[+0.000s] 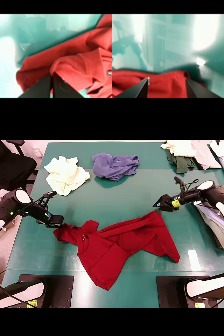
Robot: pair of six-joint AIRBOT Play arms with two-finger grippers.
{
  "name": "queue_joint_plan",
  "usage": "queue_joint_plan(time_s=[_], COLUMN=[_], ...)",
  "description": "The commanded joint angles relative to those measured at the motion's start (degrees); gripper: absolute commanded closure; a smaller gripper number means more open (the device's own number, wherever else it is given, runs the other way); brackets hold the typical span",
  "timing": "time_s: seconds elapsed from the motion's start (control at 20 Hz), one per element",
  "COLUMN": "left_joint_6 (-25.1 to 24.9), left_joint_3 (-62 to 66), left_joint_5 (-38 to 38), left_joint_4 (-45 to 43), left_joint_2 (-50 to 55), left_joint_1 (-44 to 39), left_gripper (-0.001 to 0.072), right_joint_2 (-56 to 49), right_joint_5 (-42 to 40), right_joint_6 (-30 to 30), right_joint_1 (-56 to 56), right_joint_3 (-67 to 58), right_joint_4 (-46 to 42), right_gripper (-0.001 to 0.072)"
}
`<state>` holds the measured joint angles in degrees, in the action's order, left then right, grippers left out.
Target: Fold the shirts.
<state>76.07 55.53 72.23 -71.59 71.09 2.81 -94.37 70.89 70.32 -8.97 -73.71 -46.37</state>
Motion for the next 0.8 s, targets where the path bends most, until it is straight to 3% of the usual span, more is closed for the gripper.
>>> queue_joint_plan(time_s=[0.0, 0.3, 0.5, 0.65, 0.7, 0.75], left_joint_6=[0.0, 0.0, 0.0, 0.0, 0.0, 0.0], left_joint_3=[0.1, 0.1, 0.1, 0.1, 0.1, 0.1], left_joint_5=[-0.3, -0.3, -1.2, -1.7, -1.7, -1.7], left_joint_4=[0.0, 0.0, 0.0, 0.0, 0.0, 0.0], left_joint_2=[0.0, 0.0, 0.0, 0.0, 0.0, 0.0], left_joint_1=[0.0, 0.0, 0.0, 0.0, 0.0, 0.0], left_gripper=[0.0683, 0.0683, 0.0683, 0.0683, 0.0683, 0.0683], right_joint_2=[-1.0, -6.8, -7.1, -7.1, -7.1, -7.0], right_joint_5=[-0.7, 4.5, 7.7, 8.5, 8.7, 8.8], right_joint_6=[0.8, 0.8, 0.0, -1.0, -1.4, -1.4], right_joint_1=[0.1, 0.8, 3.5, 4.8, 4.8, 4.8], right_joint_3=[-3.1, -3.1, -3.1, -3.1, -3.1, -3.1], right_joint_4=[-0.2, -0.2, -0.3, -0.2, -0.2, -0.2], right_gripper=[0.0198, 0.0210, 0.0383, 0.0639, 0.0691, 0.0692])
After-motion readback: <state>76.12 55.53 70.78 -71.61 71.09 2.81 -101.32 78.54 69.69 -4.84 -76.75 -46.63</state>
